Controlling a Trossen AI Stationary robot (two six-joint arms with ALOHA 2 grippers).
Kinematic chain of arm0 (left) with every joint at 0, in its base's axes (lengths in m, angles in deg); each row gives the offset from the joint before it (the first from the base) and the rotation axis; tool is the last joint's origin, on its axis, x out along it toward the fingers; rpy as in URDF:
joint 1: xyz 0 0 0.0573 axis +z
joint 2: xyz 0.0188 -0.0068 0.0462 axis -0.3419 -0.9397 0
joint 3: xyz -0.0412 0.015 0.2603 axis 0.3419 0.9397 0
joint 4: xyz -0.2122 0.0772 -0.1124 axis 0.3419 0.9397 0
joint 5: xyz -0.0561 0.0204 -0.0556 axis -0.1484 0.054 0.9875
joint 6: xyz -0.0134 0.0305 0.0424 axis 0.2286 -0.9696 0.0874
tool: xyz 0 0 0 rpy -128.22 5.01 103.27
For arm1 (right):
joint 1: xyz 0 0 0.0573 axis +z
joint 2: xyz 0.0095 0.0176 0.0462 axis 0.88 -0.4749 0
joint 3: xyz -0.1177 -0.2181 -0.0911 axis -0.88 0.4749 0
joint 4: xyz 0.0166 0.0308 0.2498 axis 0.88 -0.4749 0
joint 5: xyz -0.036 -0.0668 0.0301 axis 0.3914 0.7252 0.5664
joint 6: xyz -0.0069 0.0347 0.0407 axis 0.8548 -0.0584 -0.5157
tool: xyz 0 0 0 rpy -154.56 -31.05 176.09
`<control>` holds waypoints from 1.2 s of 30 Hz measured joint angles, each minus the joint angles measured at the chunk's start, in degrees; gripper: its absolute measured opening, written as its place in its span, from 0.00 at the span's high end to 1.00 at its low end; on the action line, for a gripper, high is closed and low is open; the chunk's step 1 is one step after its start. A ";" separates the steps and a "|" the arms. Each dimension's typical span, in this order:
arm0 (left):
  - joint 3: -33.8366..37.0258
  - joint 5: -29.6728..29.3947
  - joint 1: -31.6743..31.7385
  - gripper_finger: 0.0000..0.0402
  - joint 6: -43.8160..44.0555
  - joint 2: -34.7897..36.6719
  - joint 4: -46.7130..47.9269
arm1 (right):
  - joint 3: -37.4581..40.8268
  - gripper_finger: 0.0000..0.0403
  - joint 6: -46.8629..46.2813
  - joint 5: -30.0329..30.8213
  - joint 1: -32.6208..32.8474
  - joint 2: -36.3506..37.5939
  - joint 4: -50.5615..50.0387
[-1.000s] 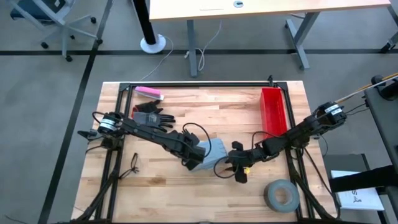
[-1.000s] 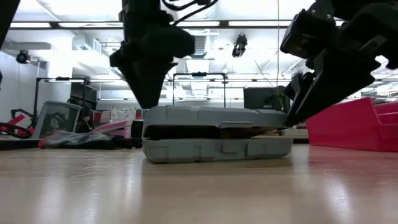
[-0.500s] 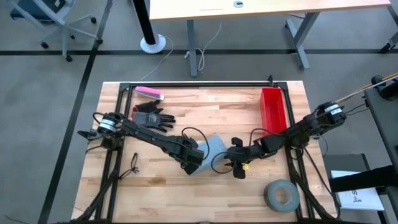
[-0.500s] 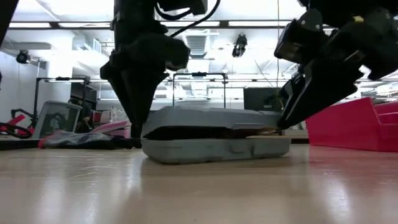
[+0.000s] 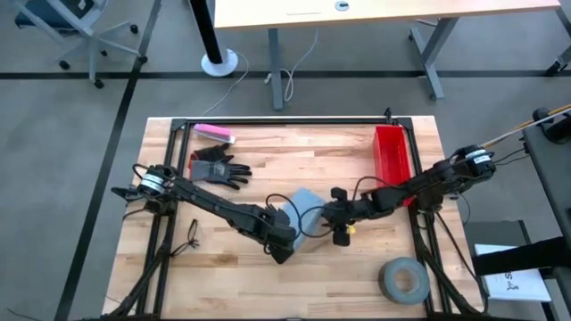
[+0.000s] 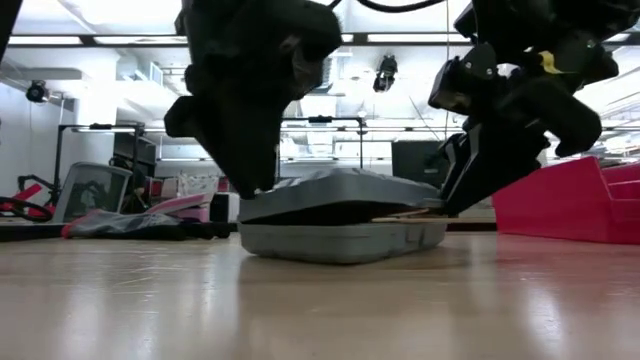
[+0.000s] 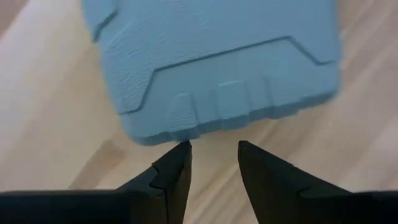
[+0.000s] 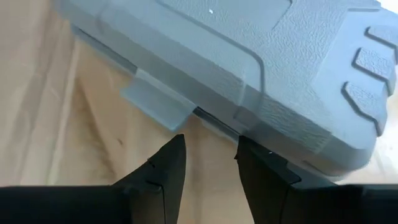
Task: Prefit tool cases
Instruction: Close the pre-fit tool case
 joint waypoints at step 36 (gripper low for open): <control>0.48 -4.13 -0.20 0.70 -6.46 2.99 -4.54 | -1.39 0.71 23.20 2.71 -13.19 0.02 -0.85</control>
